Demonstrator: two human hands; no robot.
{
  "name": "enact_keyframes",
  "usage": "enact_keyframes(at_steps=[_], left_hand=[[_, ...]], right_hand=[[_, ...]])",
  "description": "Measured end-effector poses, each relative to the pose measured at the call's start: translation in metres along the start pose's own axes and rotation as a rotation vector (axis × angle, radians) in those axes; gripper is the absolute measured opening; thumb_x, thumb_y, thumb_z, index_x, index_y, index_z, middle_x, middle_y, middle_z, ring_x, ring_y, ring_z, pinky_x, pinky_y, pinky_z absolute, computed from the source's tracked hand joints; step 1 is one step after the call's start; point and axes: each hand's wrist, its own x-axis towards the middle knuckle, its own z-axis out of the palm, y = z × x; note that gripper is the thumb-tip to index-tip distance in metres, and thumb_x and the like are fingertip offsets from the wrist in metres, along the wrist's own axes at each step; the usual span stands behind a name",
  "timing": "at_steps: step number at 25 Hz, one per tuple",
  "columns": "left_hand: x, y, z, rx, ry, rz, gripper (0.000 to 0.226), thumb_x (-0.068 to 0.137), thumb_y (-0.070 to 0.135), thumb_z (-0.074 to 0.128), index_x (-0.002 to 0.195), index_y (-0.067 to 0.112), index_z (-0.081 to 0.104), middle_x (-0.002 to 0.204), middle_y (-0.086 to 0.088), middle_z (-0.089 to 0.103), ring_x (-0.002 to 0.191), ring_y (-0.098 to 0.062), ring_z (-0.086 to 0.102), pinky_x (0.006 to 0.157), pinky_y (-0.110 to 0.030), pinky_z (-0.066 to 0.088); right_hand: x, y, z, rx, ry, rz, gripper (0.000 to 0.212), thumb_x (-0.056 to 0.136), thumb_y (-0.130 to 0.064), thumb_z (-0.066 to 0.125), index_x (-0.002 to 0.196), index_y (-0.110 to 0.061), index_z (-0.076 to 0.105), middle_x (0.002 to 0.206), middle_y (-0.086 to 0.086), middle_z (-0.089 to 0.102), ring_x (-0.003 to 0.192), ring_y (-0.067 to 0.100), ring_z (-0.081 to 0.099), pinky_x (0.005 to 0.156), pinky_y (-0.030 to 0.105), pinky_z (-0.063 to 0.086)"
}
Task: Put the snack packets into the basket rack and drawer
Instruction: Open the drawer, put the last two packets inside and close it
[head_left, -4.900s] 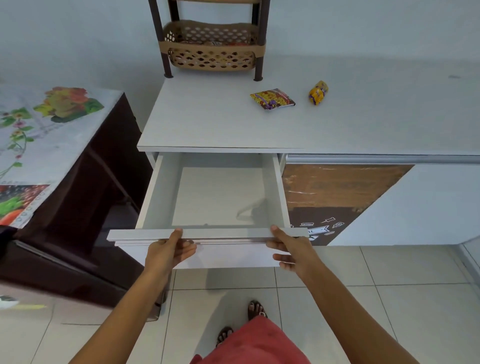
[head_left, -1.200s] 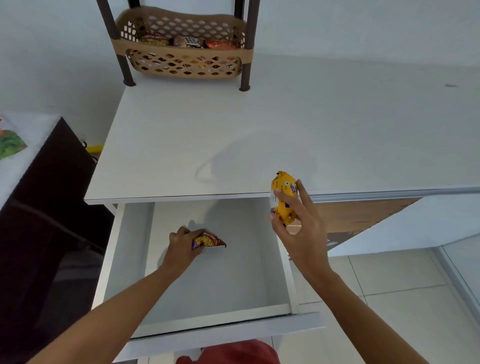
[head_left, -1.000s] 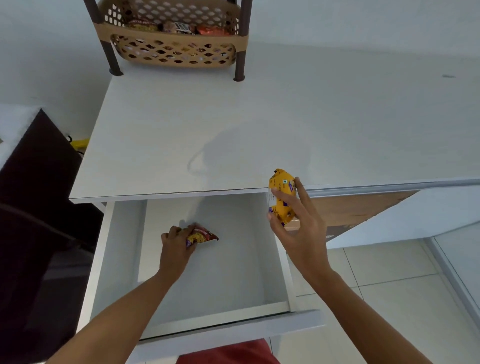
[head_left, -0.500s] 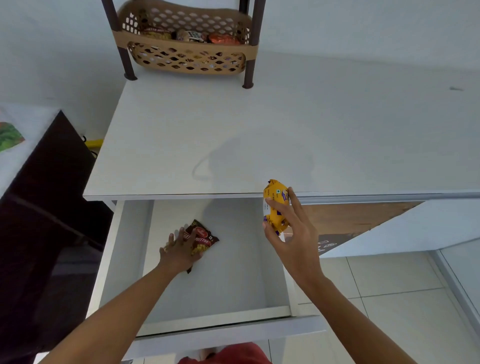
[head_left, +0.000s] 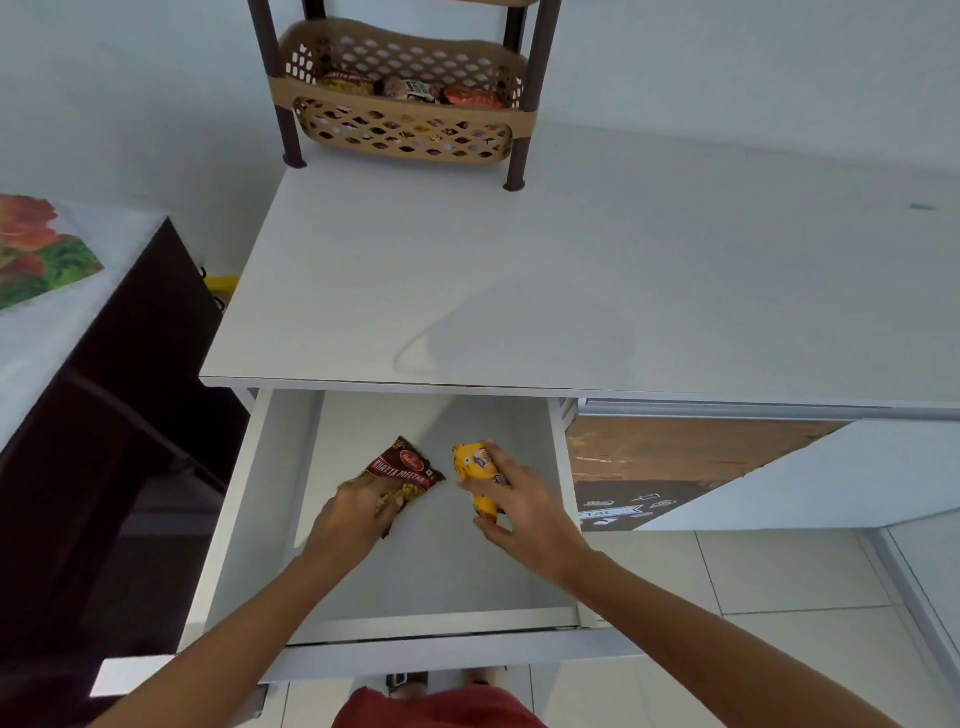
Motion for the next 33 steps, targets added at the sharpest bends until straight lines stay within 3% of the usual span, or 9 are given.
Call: enact_keyframes(at_steps=[6,10,14,19,21,29,33], left_hand=[[-0.006,-0.009,0.005,0.059,0.011,-0.05,0.026,0.091,0.022,0.054,0.112,0.008,0.063,0.112,-0.011,0.063,0.102,-0.03,0.059,0.078,-0.04,0.052],[-0.005,-0.018,0.007,0.094,0.017,-0.102,0.029,0.093,0.022,0.051,0.118,0.011,0.061,0.126,-0.009,0.059,0.107,-0.027,0.058,0.084,-0.04,0.051],[-0.005,-0.02,0.011,0.122,0.012,-0.115,0.029,0.093,0.021,0.049,0.116,0.01,0.061,0.125,-0.009,0.059,0.105,-0.028,0.058,0.082,-0.039,0.052],[-0.009,-0.017,0.015,0.135,0.0,-0.126,0.025,0.093,0.021,0.049,0.11,0.011,0.064,0.116,-0.009,0.061,0.101,-0.028,0.057,0.076,-0.036,0.051],[-0.011,-0.018,0.014,0.136,-0.007,-0.124,0.025,0.093,0.022,0.048,0.109,0.013,0.066,0.115,-0.008,0.061,0.102,-0.027,0.057,0.077,-0.035,0.051],[-0.024,-0.002,-0.002,0.055,0.027,-0.045,0.024,0.094,0.02,0.048,0.105,0.01,0.067,0.11,-0.008,0.063,0.1,-0.023,0.057,0.078,-0.036,0.051],[-0.048,0.004,-0.013,-0.036,0.075,0.033,0.022,0.094,0.021,0.05,0.101,0.017,0.07,0.109,0.003,0.063,0.102,-0.018,0.056,0.083,-0.032,0.048]], right_hand=[[0.05,0.023,0.043,-0.153,-0.317,0.18,0.055,0.088,-0.028,0.062,0.138,-0.027,0.041,0.159,0.01,0.004,0.124,0.041,0.039,0.099,0.048,0.045],[0.067,0.037,0.069,-0.26,-0.47,0.245,0.056,0.093,-0.026,0.054,0.144,-0.019,0.031,0.158,0.016,-0.009,0.136,0.044,0.022,0.107,0.046,0.035],[0.067,0.045,0.089,-0.386,-0.503,0.165,0.066,0.093,-0.029,0.054,0.147,-0.012,0.021,0.156,0.021,-0.016,0.142,0.043,-0.002,0.116,0.051,0.017],[0.06,0.044,0.102,-0.327,-0.554,0.24,0.061,0.094,-0.029,0.052,0.147,-0.028,0.023,0.155,0.006,-0.026,0.14,0.044,-0.019,0.109,0.067,0.015],[0.059,0.046,0.1,-0.329,-0.526,0.196,0.059,0.095,-0.028,0.05,0.147,-0.03,0.023,0.156,0.005,-0.026,0.141,0.038,-0.022,0.11,0.068,0.011],[0.033,0.021,0.037,-0.159,-0.101,0.036,0.051,0.09,-0.018,0.056,0.139,-0.02,0.041,0.159,0.011,-0.001,0.146,0.031,0.002,0.118,0.045,0.018],[-0.006,0.006,0.004,-0.025,0.061,0.031,0.043,0.091,-0.017,0.056,0.133,-0.019,0.048,0.159,0.004,0.011,0.144,0.022,0.017,0.11,0.029,0.028]])
